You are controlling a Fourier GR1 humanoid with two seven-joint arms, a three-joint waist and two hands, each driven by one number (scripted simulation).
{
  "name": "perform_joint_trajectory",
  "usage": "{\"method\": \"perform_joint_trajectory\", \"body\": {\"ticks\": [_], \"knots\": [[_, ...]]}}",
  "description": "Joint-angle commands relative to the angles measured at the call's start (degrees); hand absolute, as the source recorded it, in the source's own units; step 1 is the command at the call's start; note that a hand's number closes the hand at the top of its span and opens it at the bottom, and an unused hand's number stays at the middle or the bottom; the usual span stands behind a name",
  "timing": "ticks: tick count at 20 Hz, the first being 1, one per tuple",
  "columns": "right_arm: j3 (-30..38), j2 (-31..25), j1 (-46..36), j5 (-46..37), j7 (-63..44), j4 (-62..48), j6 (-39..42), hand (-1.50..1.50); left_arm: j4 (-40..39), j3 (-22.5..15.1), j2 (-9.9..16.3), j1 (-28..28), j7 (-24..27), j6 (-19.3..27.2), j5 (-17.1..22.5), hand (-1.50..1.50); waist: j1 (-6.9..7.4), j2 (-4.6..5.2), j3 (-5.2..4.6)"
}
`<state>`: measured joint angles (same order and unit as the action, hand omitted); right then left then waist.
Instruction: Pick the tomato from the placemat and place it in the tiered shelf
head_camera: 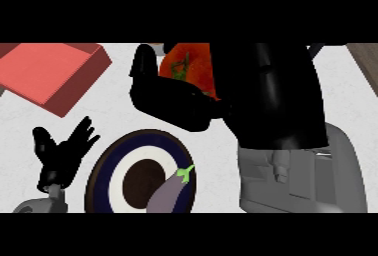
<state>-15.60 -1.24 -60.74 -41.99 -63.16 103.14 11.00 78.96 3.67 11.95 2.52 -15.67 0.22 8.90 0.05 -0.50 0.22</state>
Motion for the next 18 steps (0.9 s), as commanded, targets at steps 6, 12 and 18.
{"method": "perform_joint_trajectory", "body": {"ticks": [6, 12, 18], "knots": [[15.0, -5.3, -13.9, 4.0, -2.3, -11.7, 5.8, 1.50, -2.0, 0.7, -0.4, 2.6, -2.3, 0.2, 0.4, 0.00, 0.06, 0.42, -0.28], [19.0, -11.0, -15.1, 5.1, 7.7, -22.8, 5.5, 1.50, 1.7, 0.1, 0.0, -3.0, -1.9, -1.4, 0.4, 0.00, 0.81, 0.50, -0.25], [20.4, -13.6, -20.2, 6.5, 15.6, -35.2, 7.2, 1.50, 0.2, -1.8, -2.9, 0.9, -2.2, 2.7, -3.0, 0.00, 0.72, 0.61, -0.26]]}}
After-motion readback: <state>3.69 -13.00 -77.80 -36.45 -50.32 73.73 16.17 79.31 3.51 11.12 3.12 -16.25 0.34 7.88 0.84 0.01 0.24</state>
